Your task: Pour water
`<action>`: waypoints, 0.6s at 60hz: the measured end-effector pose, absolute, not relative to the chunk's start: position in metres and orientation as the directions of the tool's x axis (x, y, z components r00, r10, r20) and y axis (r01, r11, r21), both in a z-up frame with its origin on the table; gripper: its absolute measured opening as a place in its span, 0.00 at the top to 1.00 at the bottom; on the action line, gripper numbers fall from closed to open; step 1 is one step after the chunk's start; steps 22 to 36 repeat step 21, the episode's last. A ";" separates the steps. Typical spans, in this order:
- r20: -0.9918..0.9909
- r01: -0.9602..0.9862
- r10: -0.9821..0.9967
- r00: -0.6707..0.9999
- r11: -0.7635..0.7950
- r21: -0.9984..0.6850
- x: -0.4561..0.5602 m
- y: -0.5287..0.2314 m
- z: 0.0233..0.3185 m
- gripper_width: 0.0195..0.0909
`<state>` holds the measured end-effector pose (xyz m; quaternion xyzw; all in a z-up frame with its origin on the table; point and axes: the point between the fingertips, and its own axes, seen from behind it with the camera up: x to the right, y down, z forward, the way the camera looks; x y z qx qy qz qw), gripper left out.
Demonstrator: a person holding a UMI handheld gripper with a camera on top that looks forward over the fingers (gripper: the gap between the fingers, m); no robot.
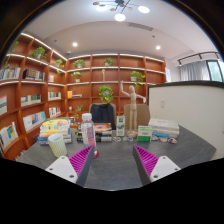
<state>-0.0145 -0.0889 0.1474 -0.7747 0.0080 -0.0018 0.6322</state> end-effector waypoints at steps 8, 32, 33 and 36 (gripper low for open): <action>-0.008 -0.008 0.002 1.000 -0.195 -0.981 -0.016 -0.103 0.152 0.14; -0.026 -0.023 0.010 1.000 -0.197 -0.980 -0.020 -0.107 0.150 0.14; -0.026 -0.023 0.010 1.000 -0.197 -0.980 -0.020 -0.107 0.150 0.14; -0.026 -0.023 0.010 1.000 -0.197 -0.980 -0.020 -0.107 0.150 0.14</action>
